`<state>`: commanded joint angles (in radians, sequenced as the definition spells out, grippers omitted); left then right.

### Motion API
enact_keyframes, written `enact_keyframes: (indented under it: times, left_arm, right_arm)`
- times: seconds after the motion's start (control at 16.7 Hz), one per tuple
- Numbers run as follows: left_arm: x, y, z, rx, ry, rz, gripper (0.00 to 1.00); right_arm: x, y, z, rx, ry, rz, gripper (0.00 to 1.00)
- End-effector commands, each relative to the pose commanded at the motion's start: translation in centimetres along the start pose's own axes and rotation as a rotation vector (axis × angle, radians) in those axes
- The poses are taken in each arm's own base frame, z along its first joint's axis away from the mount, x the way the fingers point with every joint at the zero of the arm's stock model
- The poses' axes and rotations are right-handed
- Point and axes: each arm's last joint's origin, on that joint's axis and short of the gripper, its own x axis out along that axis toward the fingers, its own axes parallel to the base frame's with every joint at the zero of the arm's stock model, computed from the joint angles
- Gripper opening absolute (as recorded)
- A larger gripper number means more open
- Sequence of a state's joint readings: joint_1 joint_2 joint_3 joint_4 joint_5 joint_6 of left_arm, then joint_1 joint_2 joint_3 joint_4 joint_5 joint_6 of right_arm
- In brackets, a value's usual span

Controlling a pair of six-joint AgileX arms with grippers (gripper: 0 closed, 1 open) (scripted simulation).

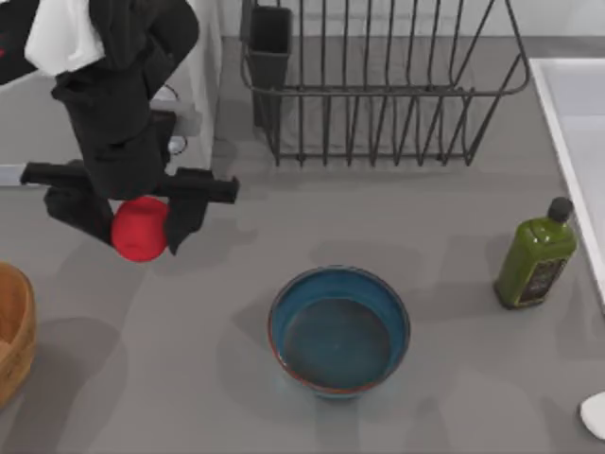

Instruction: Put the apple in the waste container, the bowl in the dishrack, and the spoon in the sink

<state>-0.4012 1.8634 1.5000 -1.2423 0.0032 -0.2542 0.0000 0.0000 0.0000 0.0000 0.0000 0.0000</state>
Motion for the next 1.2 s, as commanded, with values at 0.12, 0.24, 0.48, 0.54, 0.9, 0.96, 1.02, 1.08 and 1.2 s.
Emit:
enact_keyframes:
  times: [0.12, 0.24, 0.48, 0.54, 0.9, 0.96, 1.02, 1.08, 1.2]
  left_arm:
    - [-0.9, 2.1, -1.6, -0.014, 0.011, 0.006, 0.0]
    - [-1.9, 4.6, -3.4, -0.039, 0.004, 0.015, 0.0]
    - [-3.7, 9.5, -7.6, -0.094, -0.036, 0.06, 0.0]
    - [-4.0, 10.4, -8.7, -0.104, -0.047, 0.076, 0.0]
    - [-4.4, 12.8, -12.4, -0.119, -0.08, 0.153, 0.0]
    - [-4.4, 12.8, -12.4, -0.119, -0.08, 0.153, 0.0]
    - [-4.4, 12.8, -12.4, -0.119, -0.08, 0.153, 0.0]
    - [-4.4, 12.7, -12.3, -0.114, -0.08, 0.152, 0.0]
    - [-4.0, 12.8, -12.2, -0.115, -0.078, 0.152, 0.0]
  right_arm:
    - [0.0, 0.0, 0.0, 0.0, 0.0, 0.0, 1.0]
    - [0.0, 0.0, 0.0, 0.0, 0.0, 0.0, 1.0]
    - [0.0, 0.0, 0.0, 0.0, 0.0, 0.0, 1.0]
    - [0.0, 0.0, 0.0, 0.0, 0.0, 0.0, 1.0]
    - [0.0, 0.0, 0.0, 0.0, 0.0, 0.0, 1.0]
    - [0.0, 0.0, 0.0, 0.0, 0.0, 0.0, 1.0]
    - [0.0, 0.0, 0.0, 0.0, 0.0, 0.0, 1.0]
    - [0.0, 0.0, 0.0, 0.0, 0.0, 0.0, 1.0]
    - [0.0, 0.0, 0.0, 0.0, 0.0, 0.0, 1.0]
